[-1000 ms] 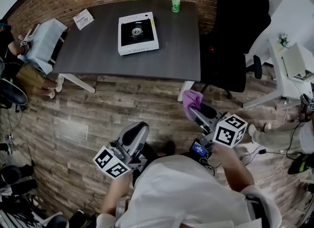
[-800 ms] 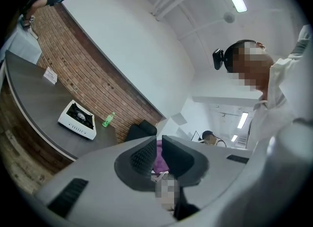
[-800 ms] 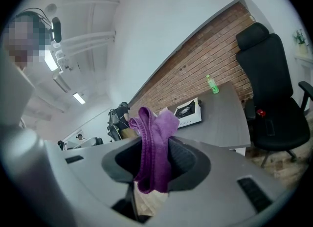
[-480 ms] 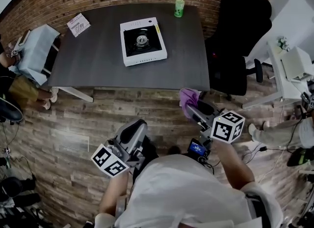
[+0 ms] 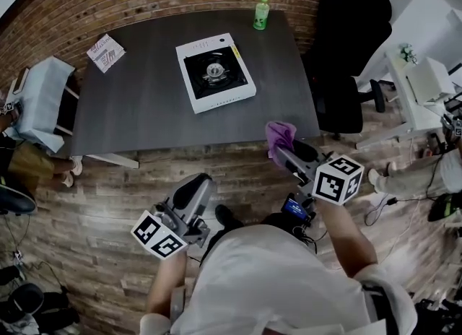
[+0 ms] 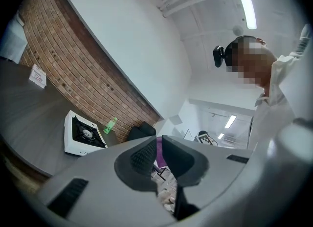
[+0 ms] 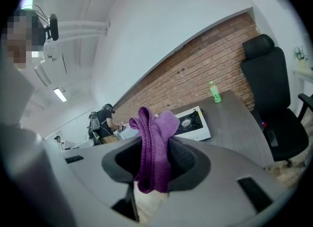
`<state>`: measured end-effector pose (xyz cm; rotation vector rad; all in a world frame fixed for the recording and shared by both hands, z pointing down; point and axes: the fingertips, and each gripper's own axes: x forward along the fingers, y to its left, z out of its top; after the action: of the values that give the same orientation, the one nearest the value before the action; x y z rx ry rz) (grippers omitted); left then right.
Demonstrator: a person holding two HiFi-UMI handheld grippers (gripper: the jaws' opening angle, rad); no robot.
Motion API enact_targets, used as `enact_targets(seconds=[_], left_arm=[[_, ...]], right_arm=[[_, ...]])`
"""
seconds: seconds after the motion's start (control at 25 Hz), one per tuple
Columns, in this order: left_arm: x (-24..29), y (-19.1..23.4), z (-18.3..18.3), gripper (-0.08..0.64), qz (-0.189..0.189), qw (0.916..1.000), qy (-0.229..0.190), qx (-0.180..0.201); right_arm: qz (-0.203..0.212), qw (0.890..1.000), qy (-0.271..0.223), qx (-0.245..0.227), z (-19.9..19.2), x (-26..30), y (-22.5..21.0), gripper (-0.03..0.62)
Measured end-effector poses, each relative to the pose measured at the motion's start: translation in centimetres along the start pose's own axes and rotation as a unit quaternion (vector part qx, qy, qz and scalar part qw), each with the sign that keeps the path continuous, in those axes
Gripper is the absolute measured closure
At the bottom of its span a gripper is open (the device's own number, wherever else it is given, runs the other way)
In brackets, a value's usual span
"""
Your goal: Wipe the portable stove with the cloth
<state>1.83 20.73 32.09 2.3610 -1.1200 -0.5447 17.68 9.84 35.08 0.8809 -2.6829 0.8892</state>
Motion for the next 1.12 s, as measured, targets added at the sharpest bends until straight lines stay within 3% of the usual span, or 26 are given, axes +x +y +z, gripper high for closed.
enact_targets(seconds=[0.36,0.6,1.12], left_arm=[[0.6,3.5,1.4,0.518,-0.018,0.9998,0.004,-0.008],[3.5,6.2,2.7,0.518,-0.006,1.0000,0.004,0.001],[15.6,12.0,5.4,0.518,0.032,0.9993,0.003,0.018]], right_arm=[[-0.029,0.999,-0.012,-0.014,2.0,2.3,-0.5,0.445],[-0.009,1.000,-0.010,-0.020,4.4,5.7,-2.7,0.445],[0.060,0.998,0.012,-0.036,13.4,13.1,-10.0,0.446]])
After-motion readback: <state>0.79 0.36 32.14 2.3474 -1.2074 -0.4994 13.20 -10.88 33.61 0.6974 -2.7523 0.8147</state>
